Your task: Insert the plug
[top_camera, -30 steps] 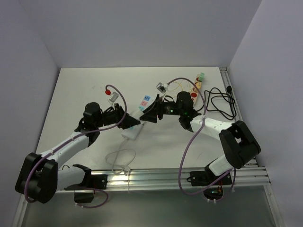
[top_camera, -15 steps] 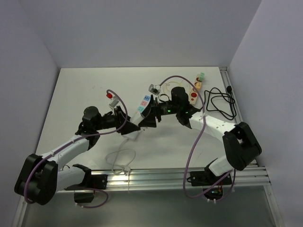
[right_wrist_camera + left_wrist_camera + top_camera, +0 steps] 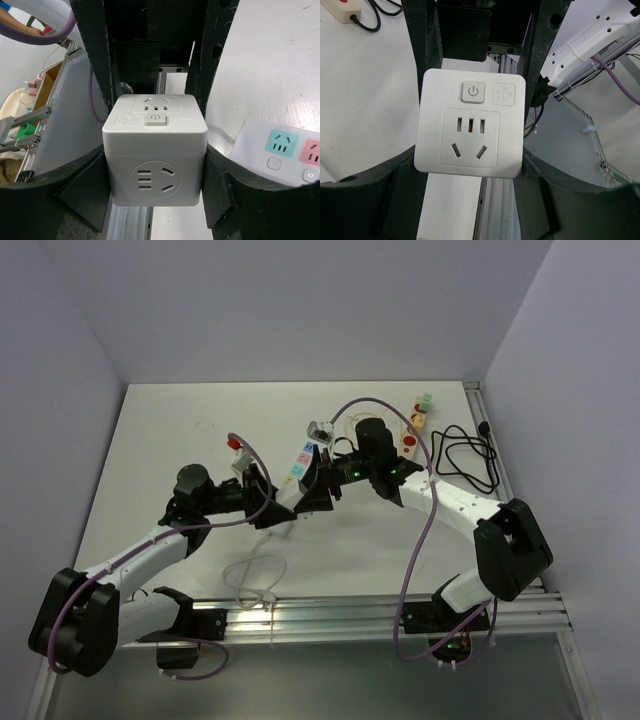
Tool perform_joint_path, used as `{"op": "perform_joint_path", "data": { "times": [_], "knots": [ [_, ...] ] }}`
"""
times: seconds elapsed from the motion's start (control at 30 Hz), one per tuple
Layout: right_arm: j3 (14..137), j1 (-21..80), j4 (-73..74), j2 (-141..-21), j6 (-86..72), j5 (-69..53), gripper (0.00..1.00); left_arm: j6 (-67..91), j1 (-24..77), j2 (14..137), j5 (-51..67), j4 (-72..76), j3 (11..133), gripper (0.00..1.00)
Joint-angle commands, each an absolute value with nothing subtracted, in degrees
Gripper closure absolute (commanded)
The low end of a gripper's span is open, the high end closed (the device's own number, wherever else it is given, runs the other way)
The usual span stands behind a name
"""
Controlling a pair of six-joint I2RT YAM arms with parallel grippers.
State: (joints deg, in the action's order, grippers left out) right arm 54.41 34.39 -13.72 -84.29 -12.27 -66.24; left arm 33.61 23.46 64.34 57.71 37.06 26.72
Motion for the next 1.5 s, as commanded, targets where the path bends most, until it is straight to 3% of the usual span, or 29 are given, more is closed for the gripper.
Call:
{"op": "perform_joint_path", "data": {
  "times": [0.0,0.1,0.13,0.37,0.47,0.83,0.97,1.47],
  "knots": [
    [55.5,36.3,-11.3,-82.6,-10.4,-70.9,0.60,30.5,23.3,64.6,54.3,36.4,30.5,0.68],
    [54.6,37.1,-12.4,-82.4,-11.1,-69.4,0.77,29.4,23.2,63.9,50.6,34.1,31.2,0.64],
    [54.3,37.0,-12.9,-82.2,-11.4,-68.8,0.79,28.9,23.2,63.5,49.0,31.9,31.4,0.61],
    [47.3,37.1,-21.3,-77.8,-15.6,-53.5,0.86,28.9,23.1,59.6,35.1,26.1,31.6,0.05],
    [45.7,37.0,-23.7,-76.7,-17.2,-48.8,0.87,29.3,22.6,57.0,30.2,24.6,30.3,0.00],
    [43.2,37.2,-28.2,-78.5,-19.5,-39.3,0.91,35.9,16.9,45.8,19.3,23.8,23.9,0.01],
    [44.4,38.3,-26.8,-79.3,-18.3,-36.3,0.91,38.5,16.5,49.0,19.7,19.9,25.8,0.03],
    [48.7,43.4,-24.3,-84.0,-16.1,-30.1,0.93,54.4,19.7,55.6,27.6,27.4,27.0,0.09]
  ]
}}
